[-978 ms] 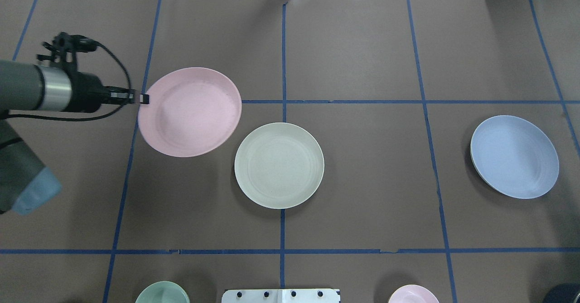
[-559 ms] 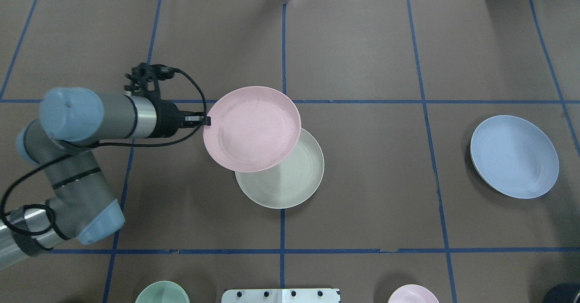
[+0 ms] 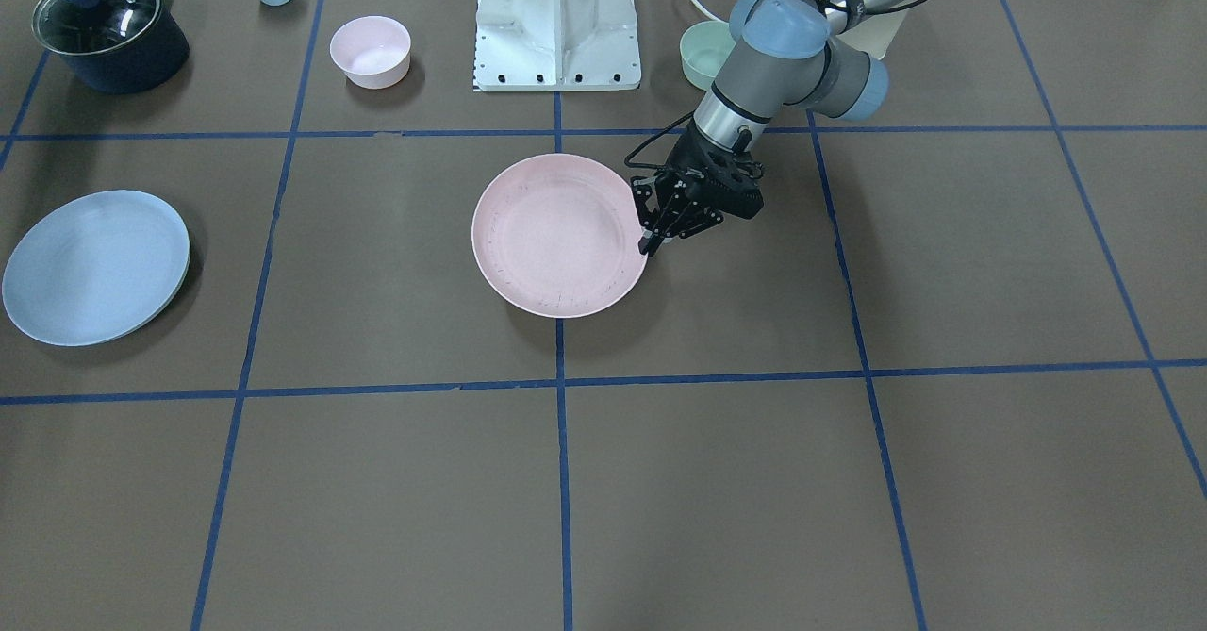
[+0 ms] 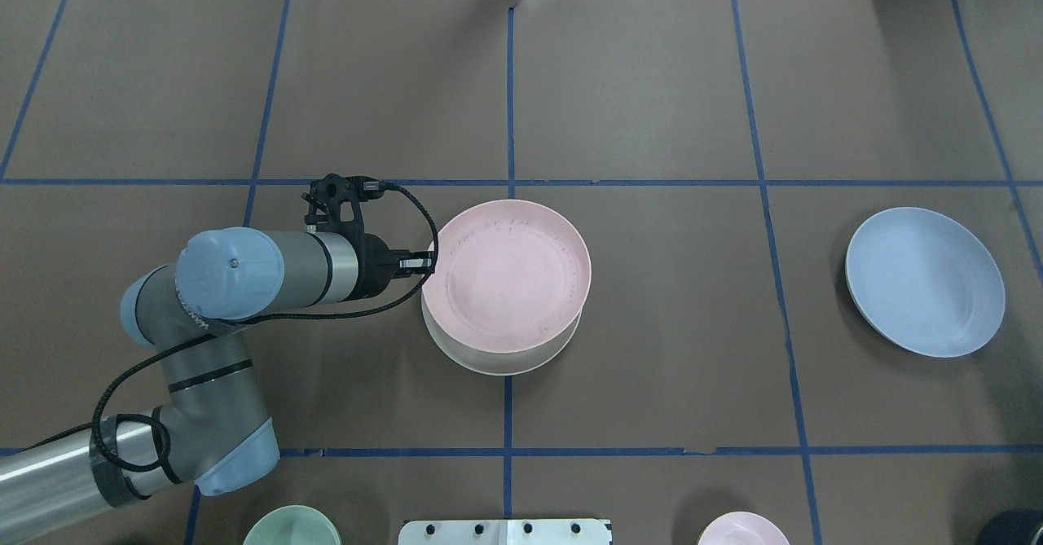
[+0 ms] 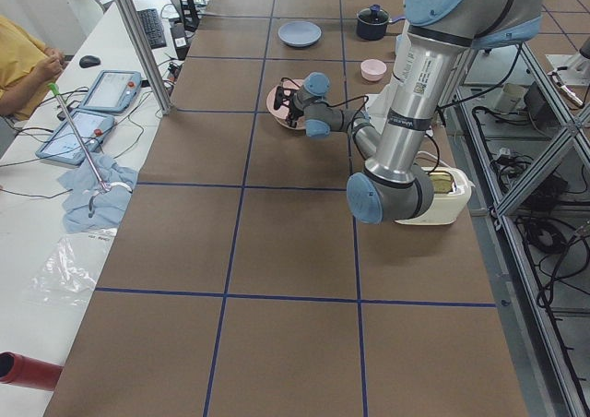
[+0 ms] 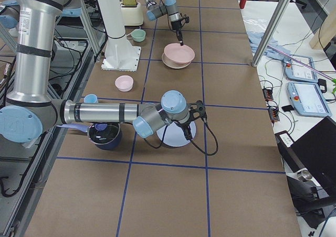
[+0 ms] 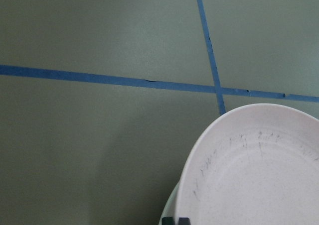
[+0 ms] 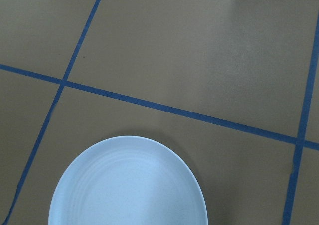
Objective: Stack three plates with pink and blue
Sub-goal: 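Open the left gripper and withdraw it from the stacked plates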
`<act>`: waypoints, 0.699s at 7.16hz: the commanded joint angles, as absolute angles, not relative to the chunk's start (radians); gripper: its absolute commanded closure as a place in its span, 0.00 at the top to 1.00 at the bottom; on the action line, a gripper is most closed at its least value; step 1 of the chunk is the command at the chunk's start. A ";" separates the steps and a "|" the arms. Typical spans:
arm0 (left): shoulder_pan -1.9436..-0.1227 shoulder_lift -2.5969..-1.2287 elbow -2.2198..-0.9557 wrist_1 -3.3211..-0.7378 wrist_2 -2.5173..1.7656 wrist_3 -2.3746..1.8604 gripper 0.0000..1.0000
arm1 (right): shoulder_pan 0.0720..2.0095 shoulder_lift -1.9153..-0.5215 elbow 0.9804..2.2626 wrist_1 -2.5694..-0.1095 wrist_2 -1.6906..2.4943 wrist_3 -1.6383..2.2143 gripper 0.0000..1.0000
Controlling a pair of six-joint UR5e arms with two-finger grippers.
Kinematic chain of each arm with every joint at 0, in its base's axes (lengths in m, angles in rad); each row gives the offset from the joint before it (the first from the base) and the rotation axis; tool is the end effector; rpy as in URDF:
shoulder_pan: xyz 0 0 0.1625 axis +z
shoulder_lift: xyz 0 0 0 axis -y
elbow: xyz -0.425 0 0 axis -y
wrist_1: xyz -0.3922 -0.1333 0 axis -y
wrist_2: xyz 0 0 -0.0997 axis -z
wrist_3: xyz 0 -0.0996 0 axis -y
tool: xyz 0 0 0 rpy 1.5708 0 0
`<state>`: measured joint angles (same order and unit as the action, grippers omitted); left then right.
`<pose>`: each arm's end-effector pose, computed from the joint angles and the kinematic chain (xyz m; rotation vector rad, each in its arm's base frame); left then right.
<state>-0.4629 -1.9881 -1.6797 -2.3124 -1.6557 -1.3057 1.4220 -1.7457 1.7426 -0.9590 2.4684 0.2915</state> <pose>0.5132 -0.3957 0.2885 0.3829 1.2107 -0.1167 -0.0098 -0.4389 0.5762 0.3624 -0.9693 -0.1433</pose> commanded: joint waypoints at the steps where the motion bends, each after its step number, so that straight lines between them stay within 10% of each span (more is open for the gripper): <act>1: -0.446 -1.976 -1.678 -2.312 -1.643 -1.298 1.00 | 1.422 -1.746 1.743 -0.959 2.468 0.291 1.00; 5: -0.751 -1.793 -1.917 -2.142 -1.989 -0.824 1.00 | 1.328 -1.747 1.744 -0.957 2.346 0.403 1.00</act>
<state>-0.6230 -1.8906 -1.8178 -2.2102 -1.8564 -1.0123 1.3857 -1.7459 1.7435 -0.9595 2.4310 0.3325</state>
